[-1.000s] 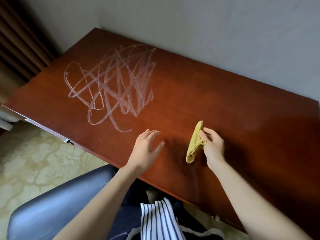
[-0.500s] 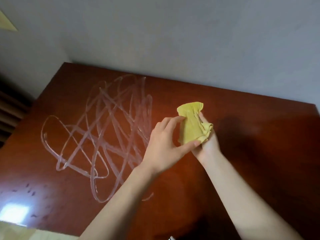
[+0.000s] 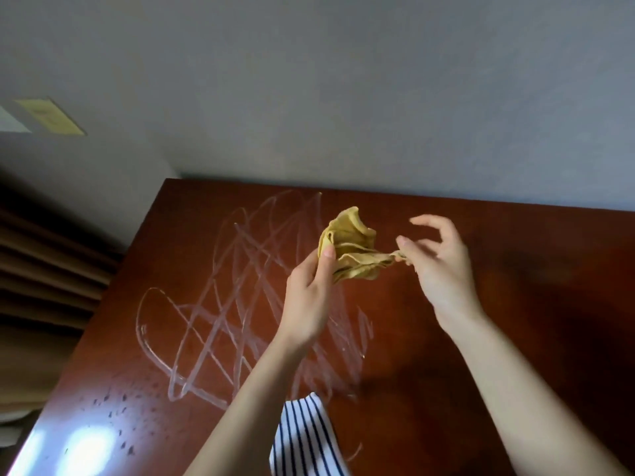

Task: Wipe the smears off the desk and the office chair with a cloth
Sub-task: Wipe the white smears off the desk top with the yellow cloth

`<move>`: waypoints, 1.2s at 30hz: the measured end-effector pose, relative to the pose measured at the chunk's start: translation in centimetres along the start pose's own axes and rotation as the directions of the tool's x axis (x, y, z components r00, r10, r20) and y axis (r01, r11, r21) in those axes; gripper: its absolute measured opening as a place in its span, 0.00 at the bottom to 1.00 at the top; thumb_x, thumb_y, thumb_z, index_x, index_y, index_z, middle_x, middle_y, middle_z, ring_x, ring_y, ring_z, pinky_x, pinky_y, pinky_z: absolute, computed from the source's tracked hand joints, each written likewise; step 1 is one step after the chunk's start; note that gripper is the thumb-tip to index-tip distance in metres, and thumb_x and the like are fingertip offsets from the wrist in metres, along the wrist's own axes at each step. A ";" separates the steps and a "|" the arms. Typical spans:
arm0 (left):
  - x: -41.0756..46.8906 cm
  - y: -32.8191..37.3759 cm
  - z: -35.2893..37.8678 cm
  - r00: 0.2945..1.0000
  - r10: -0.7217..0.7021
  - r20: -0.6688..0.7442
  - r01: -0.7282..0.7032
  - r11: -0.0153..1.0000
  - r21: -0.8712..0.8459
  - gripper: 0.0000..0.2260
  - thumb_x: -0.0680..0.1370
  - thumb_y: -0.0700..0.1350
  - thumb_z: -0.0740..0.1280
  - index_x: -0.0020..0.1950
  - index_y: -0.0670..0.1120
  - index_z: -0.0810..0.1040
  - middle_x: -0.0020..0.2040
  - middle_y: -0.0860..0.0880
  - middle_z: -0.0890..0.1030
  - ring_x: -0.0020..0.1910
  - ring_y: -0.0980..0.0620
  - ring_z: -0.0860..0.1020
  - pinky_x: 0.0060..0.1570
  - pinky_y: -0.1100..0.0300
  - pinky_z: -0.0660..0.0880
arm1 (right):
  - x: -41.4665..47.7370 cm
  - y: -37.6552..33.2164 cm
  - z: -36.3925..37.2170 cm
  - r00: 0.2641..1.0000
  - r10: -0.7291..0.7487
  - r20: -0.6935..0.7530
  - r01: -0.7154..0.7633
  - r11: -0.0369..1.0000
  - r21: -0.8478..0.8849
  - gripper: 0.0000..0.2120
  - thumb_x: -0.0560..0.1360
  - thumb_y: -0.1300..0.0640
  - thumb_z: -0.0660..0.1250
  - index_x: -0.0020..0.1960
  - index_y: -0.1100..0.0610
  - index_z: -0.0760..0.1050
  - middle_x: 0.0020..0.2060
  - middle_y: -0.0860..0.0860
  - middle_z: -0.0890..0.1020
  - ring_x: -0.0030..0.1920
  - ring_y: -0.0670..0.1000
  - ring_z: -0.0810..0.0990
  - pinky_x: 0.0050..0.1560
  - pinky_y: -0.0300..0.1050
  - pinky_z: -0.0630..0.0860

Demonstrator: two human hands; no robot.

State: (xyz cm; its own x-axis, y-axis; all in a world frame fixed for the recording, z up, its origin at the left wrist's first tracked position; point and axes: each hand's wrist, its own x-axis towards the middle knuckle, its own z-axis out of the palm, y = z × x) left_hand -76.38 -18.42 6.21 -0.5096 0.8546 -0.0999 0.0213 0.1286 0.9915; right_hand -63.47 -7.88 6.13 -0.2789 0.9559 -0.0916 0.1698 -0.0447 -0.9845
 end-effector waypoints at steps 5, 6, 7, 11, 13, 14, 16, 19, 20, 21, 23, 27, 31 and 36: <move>-2.1 1.8 3.0 1.000 -0.009 0.006 0.009 0.993 -0.118 0.19 0.82 0.56 0.52 0.60 0.49 0.77 0.56 0.49 0.82 0.57 0.52 0.80 0.57 0.59 0.76 | -0.2 -1.9 -6.2 0.916 -0.107 0.386 0.175 0.974 -0.146 0.07 0.74 0.57 0.69 0.46 0.45 0.76 0.32 0.48 0.83 0.34 0.45 0.80 0.42 0.44 0.75; -2.4 2.3 3.4 0.999 -0.032 0.002 0.032 0.985 -0.168 0.20 0.82 0.56 0.51 0.60 0.49 0.77 0.56 0.48 0.82 0.58 0.50 0.80 0.58 0.56 0.76 | -0.3 -2.1 -7.5 0.874 -0.098 0.476 0.227 0.948 -0.222 0.07 0.74 0.56 0.69 0.46 0.44 0.76 0.32 0.46 0.83 0.35 0.45 0.81 0.43 0.45 0.75; -2.7 2.7 3.8 0.999 -0.048 -0.003 0.046 0.978 -0.204 0.20 0.82 0.56 0.51 0.61 0.48 0.77 0.56 0.48 0.82 0.58 0.50 0.80 0.57 0.55 0.76 | -0.3 -2.1 -8.7 0.827 -0.074 0.557 0.293 0.903 -0.315 0.07 0.73 0.54 0.69 0.46 0.42 0.75 0.33 0.44 0.83 0.35 0.44 0.81 0.43 0.46 0.75; -3.7 4.3 5.2 1.000 0.004 0.021 -0.001 0.993 -0.117 0.19 0.82 0.57 0.50 0.55 0.55 0.80 0.53 0.51 0.84 0.55 0.53 0.81 0.51 0.64 0.77 | -0.3 -2.8 -10.7 0.811 -0.271 0.518 0.508 0.766 -0.394 0.04 0.73 0.52 0.69 0.46 0.42 0.78 0.37 0.39 0.80 0.37 0.41 0.78 0.40 0.38 0.74; -4.0 4.7 5.2 0.999 0.018 0.049 -0.015 0.997 -0.078 0.19 0.82 0.57 0.50 0.55 0.57 0.81 0.52 0.50 0.84 0.53 0.51 0.81 0.50 0.62 0.78 | -0.7 -3.8 -9.3 0.786 -0.429 0.446 0.590 0.737 -0.331 0.06 0.72 0.49 0.69 0.49 0.45 0.79 0.38 0.41 0.78 0.38 0.43 0.76 0.41 0.34 0.72; -4.0 4.8 5.1 0.998 0.019 0.062 -0.015 0.998 -0.067 0.19 0.83 0.56 0.50 0.56 0.56 0.80 0.53 0.49 0.84 0.53 0.49 0.82 0.51 0.58 0.79 | -1.1 -4.2 -8.4 0.766 -0.459 0.451 0.617 0.722 -0.313 0.10 0.71 0.47 0.68 0.52 0.46 0.79 0.41 0.42 0.78 0.40 0.43 0.77 0.42 0.34 0.73; -4.1 4.7 4.6 0.998 0.007 0.057 -0.005 0.999 -0.044 0.20 0.83 0.55 0.50 0.56 0.50 0.81 0.50 0.45 0.84 0.50 0.43 0.82 0.53 0.47 0.79 | -2.2 -4.8 -6.3 0.751 -0.436 0.496 0.626 0.710 -0.324 0.19 0.69 0.40 0.66 0.57 0.47 0.77 0.47 0.42 0.78 0.45 0.42 0.77 0.47 0.39 0.77; -3.4 4.3 2.9 1.000 -0.011 0.017 0.012 0.998 -0.065 0.22 0.83 0.54 0.50 0.48 0.49 0.83 0.47 0.45 0.84 0.48 0.47 0.82 0.53 0.51 0.78 | -3.5 -5.0 -3.3 0.781 -0.368 0.505 0.591 0.697 -0.406 0.31 0.66 0.35 0.64 0.65 0.47 0.73 0.55 0.44 0.78 0.52 0.45 0.77 0.53 0.45 0.77; -2.9 4.1 2.2 0.999 -0.006 0.031 0.007 0.999 -0.046 0.22 0.83 0.54 0.50 0.47 0.48 0.83 0.46 0.47 0.84 0.48 0.50 0.82 0.52 0.54 0.77 | -3.8 -5.0 -2.3 0.791 -0.358 0.497 0.581 0.693 -0.426 0.31 0.67 0.36 0.64 0.67 0.48 0.72 0.56 0.45 0.79 0.52 0.46 0.78 0.53 0.46 0.77; -2.4 4.1 1.8 0.999 -0.006 0.042 0.008 0.999 -0.033 0.22 0.84 0.52 0.51 0.46 0.48 0.83 0.46 0.48 0.85 0.48 0.51 0.82 0.51 0.56 0.76 | -3.9 -5.1 -1.7 0.789 -0.362 0.497 0.583 0.697 -0.418 0.29 0.69 0.39 0.65 0.67 0.49 0.72 0.55 0.47 0.79 0.50 0.46 0.78 0.51 0.47 0.78; -1.1 4.0 -0.3 0.995 0.003 0.101 0.003 0.999 -0.052 0.20 0.84 0.48 0.52 0.45 0.47 0.83 0.45 0.46 0.85 0.45 0.50 0.82 0.48 0.58 0.77 | -3.9 -5.0 0.6 0.799 -0.377 0.468 0.575 0.707 -0.412 0.22 0.74 0.48 0.66 0.66 0.51 0.73 0.50 0.50 0.82 0.42 0.48 0.79 0.46 0.51 0.78; 1.7 3.9 -6.3 0.985 0.021 0.169 -0.013 0.999 -0.052 0.18 0.83 0.48 0.56 0.48 0.40 0.82 0.46 0.40 0.84 0.49 0.40 0.81 0.53 0.49 0.77 | -3.2 -6.3 6.6 0.860 -0.338 0.383 0.499 0.716 -0.488 0.20 0.77 0.54 0.65 0.68 0.53 0.72 0.46 0.55 0.84 0.42 0.54 0.82 0.48 0.53 0.77; 4.6 4.5 -13.8 0.959 0.022 0.283 0.001 0.997 -0.078 0.17 0.82 0.49 0.59 0.50 0.37 0.80 0.47 0.34 0.82 0.49 0.34 0.80 0.56 0.38 0.74 | -3.3 -8.2 14.6 0.867 -0.409 0.286 0.494 0.622 -0.608 0.17 0.76 0.55 0.66 0.65 0.54 0.76 0.33 0.53 0.81 0.27 0.47 0.70 0.36 0.41 0.68; 7.2 4.5 -18.8 0.906 0.057 0.419 -0.027 0.997 -0.078 0.15 0.83 0.44 0.55 0.52 0.37 0.78 0.49 0.35 0.81 0.46 0.44 0.80 0.47 0.59 0.77 | -4.4 -10.1 20.1 0.863 -0.419 0.283 0.449 0.377 -0.810 0.17 0.78 0.53 0.61 0.65 0.54 0.74 0.45 0.56 0.84 0.44 0.63 0.81 0.40 0.52 0.76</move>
State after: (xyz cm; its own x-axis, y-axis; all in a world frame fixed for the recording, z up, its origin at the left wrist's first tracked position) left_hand -96.11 -21.16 11.49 -0.1005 0.9925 -0.0693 -0.0319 0.0664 0.9973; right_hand -82.98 -17.52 13.44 -0.5796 0.7613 0.2906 0.7044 0.6474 -0.2912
